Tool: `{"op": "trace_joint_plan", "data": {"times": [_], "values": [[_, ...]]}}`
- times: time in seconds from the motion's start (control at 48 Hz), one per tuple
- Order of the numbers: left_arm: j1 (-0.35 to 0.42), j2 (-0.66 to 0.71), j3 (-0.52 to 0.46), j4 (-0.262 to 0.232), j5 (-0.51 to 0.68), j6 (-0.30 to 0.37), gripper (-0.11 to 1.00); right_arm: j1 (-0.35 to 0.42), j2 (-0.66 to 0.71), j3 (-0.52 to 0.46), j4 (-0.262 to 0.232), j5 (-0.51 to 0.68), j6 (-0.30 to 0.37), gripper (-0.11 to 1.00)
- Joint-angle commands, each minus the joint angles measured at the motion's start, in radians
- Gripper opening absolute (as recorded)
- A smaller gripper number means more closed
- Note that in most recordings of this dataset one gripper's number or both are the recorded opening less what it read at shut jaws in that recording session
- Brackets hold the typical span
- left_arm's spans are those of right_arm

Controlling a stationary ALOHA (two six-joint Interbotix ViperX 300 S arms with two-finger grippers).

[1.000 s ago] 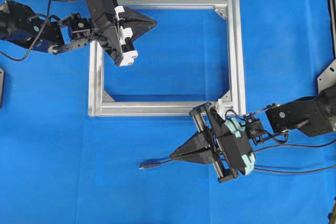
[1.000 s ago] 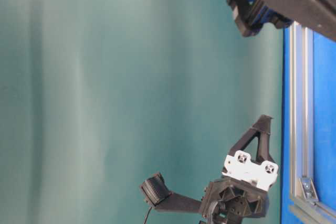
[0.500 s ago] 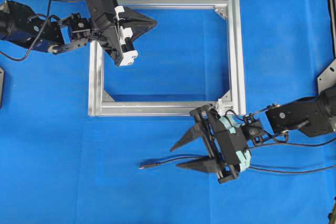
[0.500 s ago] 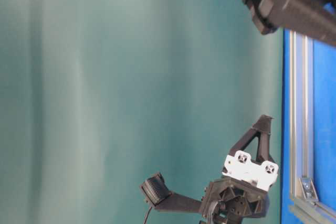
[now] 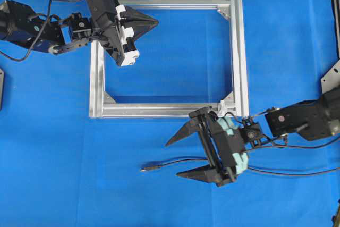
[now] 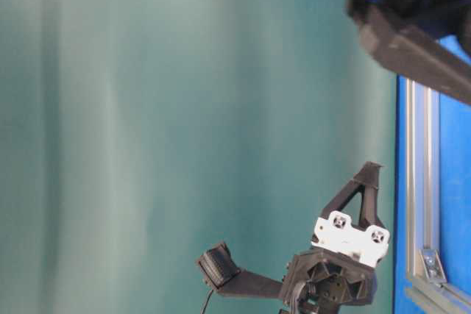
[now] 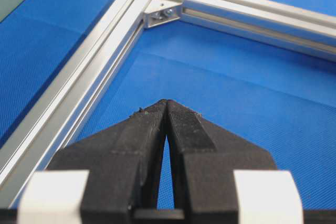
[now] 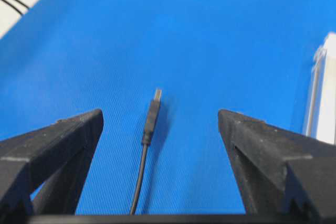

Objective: Insert the wire through the string loop located on the right side.
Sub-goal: 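Open the right gripper and move it over the black USB cable plug, then close the right gripper on the cable just behind the USB plug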

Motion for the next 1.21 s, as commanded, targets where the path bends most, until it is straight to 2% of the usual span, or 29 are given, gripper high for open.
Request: {"op": "trace_joint_plan", "data": {"times": [0.0, 0.458, 0.729, 0.937, 1.0, 1.041, 1.187], "values": [[0.003, -0.032, -0.015, 0.003, -0.006, 0.002, 0.00, 0.006, 0.008, -0.023, 0.020, -0.009, 0.000, 0.90], [0.009, -0.034, -0.009, 0.002, -0.003, 0.002, 0.00, 0.029, 0.166, -0.074, 0.132, -0.028, 0.000, 0.90], [0.009, -0.034, -0.009, 0.003, 0.006, 0.002, 0.00, 0.029, 0.181, -0.078, 0.135, -0.031, 0.000, 0.88], [0.009, -0.032, -0.009, 0.002, 0.014, 0.002, 0.00, 0.029, 0.181, -0.083, 0.135, -0.029, -0.002, 0.82], [0.009, -0.032, -0.009, 0.002, 0.014, 0.002, 0.00, 0.029, 0.184, -0.086, 0.135, -0.029, -0.006, 0.76], [0.009, -0.034, -0.009, 0.003, 0.014, 0.002, 0.00, 0.029, 0.184, -0.091, 0.132, -0.026, -0.011, 0.68], [0.012, -0.035, -0.006, 0.002, 0.014, 0.002, 0.00, 0.029, 0.186, -0.092, 0.118, -0.009, -0.017, 0.26]]}}
